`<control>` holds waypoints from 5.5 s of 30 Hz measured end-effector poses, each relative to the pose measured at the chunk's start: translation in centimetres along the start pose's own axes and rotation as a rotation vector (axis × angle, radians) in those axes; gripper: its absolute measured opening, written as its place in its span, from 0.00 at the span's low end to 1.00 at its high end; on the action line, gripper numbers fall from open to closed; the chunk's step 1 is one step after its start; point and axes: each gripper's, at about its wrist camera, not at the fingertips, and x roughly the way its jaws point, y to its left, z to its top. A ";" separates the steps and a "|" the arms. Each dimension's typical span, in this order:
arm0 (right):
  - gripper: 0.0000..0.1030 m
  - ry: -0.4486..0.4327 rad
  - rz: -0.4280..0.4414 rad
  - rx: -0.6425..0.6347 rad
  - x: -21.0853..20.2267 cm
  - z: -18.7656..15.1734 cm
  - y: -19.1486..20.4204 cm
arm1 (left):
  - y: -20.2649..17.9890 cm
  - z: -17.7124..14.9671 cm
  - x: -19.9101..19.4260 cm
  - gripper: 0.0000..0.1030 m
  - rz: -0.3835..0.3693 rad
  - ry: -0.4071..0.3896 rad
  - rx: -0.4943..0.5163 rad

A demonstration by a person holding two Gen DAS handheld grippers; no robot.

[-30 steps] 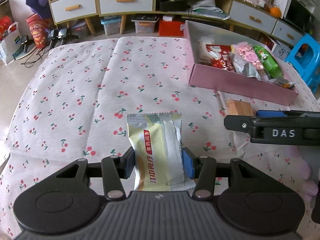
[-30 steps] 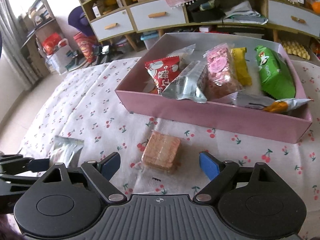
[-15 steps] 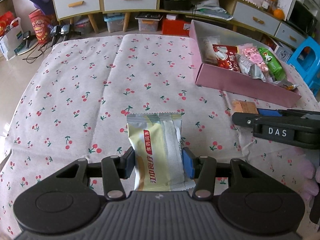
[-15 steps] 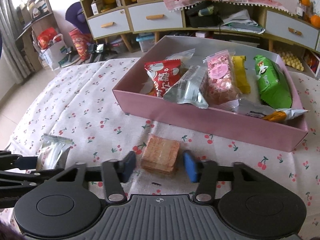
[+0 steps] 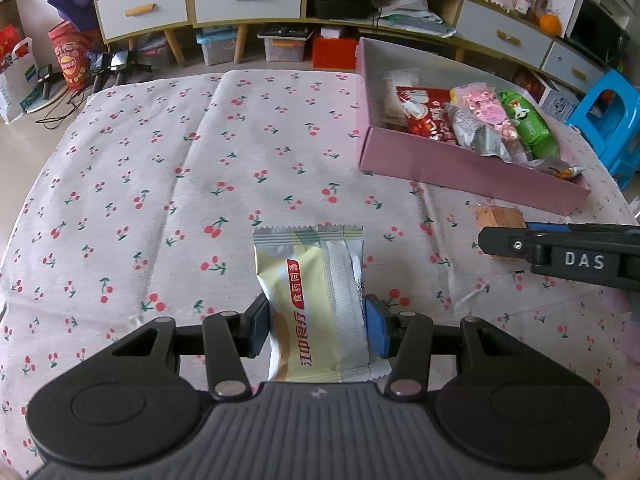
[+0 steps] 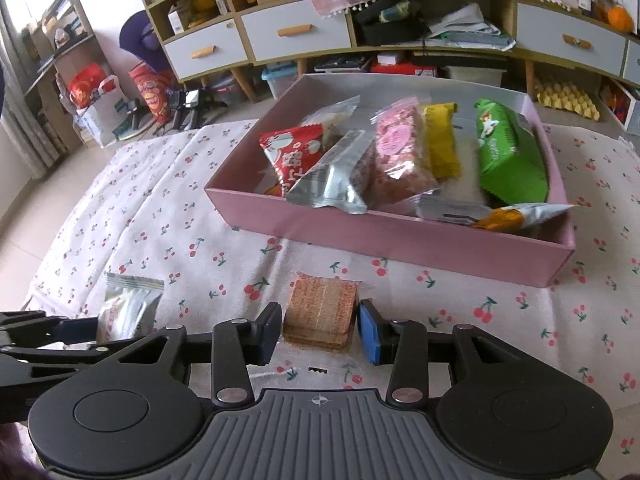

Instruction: Organize snacks

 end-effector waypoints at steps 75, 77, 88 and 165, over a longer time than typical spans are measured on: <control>0.70 -0.291 0.057 0.491 -2.9 3.4 -12.1 | -8.9 12.5 4.0 0.77 -0.095 -0.224 0.011; 0.72 -0.286 0.052 0.485 -3.3 3.5 -12.0 | -8.7 12.0 3.3 0.79 -0.097 -0.227 0.010; 0.91 -0.287 -0.017 0.323 -7.5 2.7 -9.3 | -7.0 8.0 -0.9 0.94 -0.063 -0.195 -0.004; 0.94 -0.031 -0.227 0.025 -12.1 -3.4 -1.4 | -7.4 -2.4 -7.0 0.99 0.127 -0.022 -0.006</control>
